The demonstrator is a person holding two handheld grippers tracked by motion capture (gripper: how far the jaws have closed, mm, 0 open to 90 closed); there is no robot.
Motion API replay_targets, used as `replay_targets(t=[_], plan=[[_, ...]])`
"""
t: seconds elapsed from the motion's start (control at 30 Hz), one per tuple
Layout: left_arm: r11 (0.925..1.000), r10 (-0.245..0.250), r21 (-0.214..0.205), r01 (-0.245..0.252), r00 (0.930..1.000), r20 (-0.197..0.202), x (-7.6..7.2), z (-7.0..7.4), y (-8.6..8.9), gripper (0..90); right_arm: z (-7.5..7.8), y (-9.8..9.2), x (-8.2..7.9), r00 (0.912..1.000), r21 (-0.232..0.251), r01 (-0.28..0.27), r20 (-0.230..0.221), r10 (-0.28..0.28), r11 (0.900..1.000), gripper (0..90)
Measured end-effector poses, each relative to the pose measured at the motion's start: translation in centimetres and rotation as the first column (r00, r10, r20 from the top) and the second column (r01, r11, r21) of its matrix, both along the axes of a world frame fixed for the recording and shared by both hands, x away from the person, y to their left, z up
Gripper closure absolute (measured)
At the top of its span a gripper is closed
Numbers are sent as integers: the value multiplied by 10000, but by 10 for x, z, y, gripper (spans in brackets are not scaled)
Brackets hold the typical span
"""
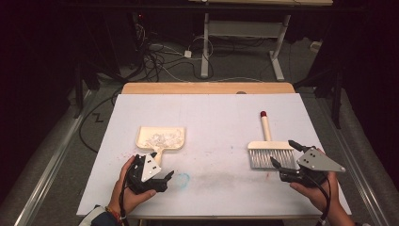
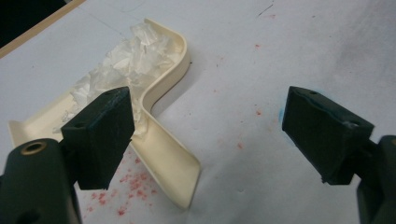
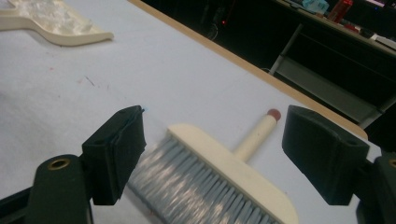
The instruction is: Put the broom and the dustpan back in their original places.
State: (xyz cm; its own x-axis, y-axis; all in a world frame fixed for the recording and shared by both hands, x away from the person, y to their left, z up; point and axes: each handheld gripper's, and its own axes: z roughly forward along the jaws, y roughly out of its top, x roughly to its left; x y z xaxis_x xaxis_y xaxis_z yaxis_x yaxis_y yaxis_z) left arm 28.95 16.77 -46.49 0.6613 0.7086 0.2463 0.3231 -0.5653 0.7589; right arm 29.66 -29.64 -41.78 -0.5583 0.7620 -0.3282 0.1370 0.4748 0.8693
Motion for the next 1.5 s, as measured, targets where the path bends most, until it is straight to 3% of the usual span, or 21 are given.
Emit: replay_targets(t=[0.13, 0.2, 0.37, 0.73, 0.87, 1.1, 1.33, 1.5], plan=[[10000, 57, -21, -57, 9999, 126, 0, 2, 0, 166, -14, -8, -1, 9994, 68, 62, -336, -59, 10000, 215], [9999, 72, -106, -71, 9999, 141, 0, 2, 0, 166, -20, -10, -2, 9987, -218, 141, -493, -151, 9997, 216], [10000, 86, 36, -86, 9999, 103, 1, 1, -1, 166, -29, -18, -2, 9954, -92, 114, -953, -122, 9999, 222], [9996, -9, 278, 4, 9998, 174, -3, 0, -1, 166, -26, -12, -6, 9973, -165, 47, -734, -59, 9999, 215], [9999, 148, 31, -149, 9994, 326, -4, 2, 1, 165, -24, -10, -9, 9980, -248, 83, -620, -99, 9997, 215], [9998, 157, 79, -159, 9995, 280, -2, 1, 1, 166, -24, -8, -10, 9982, -354, 130, -584, -150, 9993, 213], [9996, 59, 287, -67, 9996, 261, -3, 1, -1, 165, -25, -9, -10, 9978, -382, 240, -613, -263, 9990, 209], [9986, 274, 438, -282, 9995, 187, 0, 0, -1, 165, -25, -9, -9, 9978, -437, 269, -592, -295, 9987, 209]])
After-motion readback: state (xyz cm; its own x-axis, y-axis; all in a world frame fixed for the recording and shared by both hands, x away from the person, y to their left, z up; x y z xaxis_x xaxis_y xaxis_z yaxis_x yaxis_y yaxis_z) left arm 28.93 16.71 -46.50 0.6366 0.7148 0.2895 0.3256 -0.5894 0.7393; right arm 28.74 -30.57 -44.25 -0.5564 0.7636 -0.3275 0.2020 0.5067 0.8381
